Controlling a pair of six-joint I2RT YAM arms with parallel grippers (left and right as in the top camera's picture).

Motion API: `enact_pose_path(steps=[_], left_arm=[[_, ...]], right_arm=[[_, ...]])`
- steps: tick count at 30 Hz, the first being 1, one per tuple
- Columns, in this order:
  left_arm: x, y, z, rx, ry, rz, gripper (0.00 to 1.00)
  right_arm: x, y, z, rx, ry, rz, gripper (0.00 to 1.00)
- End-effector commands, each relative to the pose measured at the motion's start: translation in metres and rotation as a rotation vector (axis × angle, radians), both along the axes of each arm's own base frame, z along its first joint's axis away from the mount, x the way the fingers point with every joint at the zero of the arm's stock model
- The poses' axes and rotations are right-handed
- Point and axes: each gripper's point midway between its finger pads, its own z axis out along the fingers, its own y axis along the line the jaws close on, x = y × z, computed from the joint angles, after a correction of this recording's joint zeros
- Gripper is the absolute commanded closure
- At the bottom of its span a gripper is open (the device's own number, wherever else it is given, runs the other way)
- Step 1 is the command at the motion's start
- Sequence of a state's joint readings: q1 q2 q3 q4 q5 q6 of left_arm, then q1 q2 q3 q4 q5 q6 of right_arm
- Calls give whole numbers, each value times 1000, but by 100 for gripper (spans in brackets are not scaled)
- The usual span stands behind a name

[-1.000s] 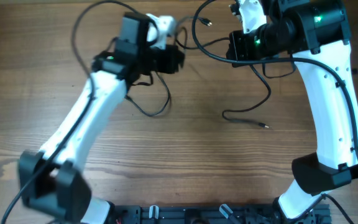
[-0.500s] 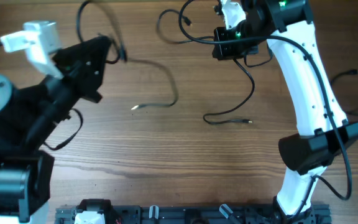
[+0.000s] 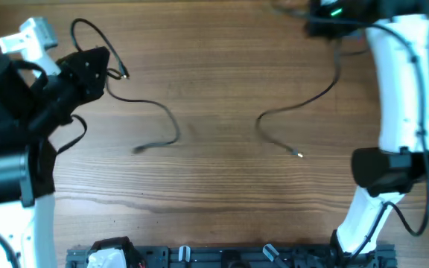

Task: Untangle cables

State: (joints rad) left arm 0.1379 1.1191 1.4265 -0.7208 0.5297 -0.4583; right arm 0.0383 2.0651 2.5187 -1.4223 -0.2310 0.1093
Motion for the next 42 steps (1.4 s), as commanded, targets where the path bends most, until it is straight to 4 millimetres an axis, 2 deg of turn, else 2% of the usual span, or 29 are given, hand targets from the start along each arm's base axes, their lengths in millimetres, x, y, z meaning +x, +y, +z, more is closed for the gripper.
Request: enact_pose_path(steps=[1,3,4,6,7,9,11,13,15,16,17,18,19,20,22,25,26,28,29,32,35,37,39,42], left_arm=[[6,-9,-7,-42,32,-65,96],[9,-12,-10,-44,42,-76,96],[9,-15,-11,-42,43,-85,96],[9,-23,-11,-35,42,-111,96],[8,-25,-11,-35,43,-118,96],[7,-32,-12,-35,44,-137,96],[5,-39,-12,-34,44,-158,96],[3,-48,-12,-32,44,-185,96],[2,-54,-12,-28,44,-203,96],[1,-57,-12,-27,44,-208,96],[0,-59,-12,-26,44,-214,96],[1,-62,-13,-21,47,-217,96],[1,-64,-14,-18,48,-221,96],[1,-67,-15,-15,51,-225,96],[2,-70,-18,-15,59,-234,96],[5,-74,-23,-16,77,-247,96],[7,-76,-26,-16,84,-251,96],[9,-77,-28,-23,92,-250,96],[10,-77,-26,-59,106,-238,96],[15,-77,-14,-194,134,-179,96],[24,-78,7,-334,118,-132,96],[29,-75,22,-471,131,-86,96],[33,-69,27,-639,207,-16,96],[33,-63,31,-833,308,39,96]], right_arm=[[-6,-102,101,-48,-296,-297,96],[-11,-141,130,-55,-393,-389,96],[-15,-161,138,-65,-422,-430,96],[-23,-200,142,-88,-436,-515,96],[-26,-217,133,-105,-410,-559,96],[-29,-246,108,-109,-333,-662,96],[-30,-266,79,-103,-251,-753,96],[-27,-288,24,-86,-110,-854,96],[-21,-293,-25,-69,-4,-873,93],[-19,-294,-44,-67,32,-872,74],[-18,-295,-57,-63,59,-875,39],[-18,-294,-80,-51,104,-889,1],[-21,-292,-95,-41,142,-884,0],[-21,-289,-102,-25,160,-875,0],[-20,-284,-101,-1,159,-860,0],[-15,-268,-78,65,112,-768,0],[-11,-254,-62,103,75,-678,0],[-8,-214,-31,190,-10,-434,0],[-11,-186,-13,252,-53,-287,0],[-27,-121,20,354,-134,35,0],[-39,-68,24,370,-128,225,0],[-47,-21,19,356,-101,370,0],[-53,13,18,349,-92,472,0],[-63,77,19,320,-122,669,0]])
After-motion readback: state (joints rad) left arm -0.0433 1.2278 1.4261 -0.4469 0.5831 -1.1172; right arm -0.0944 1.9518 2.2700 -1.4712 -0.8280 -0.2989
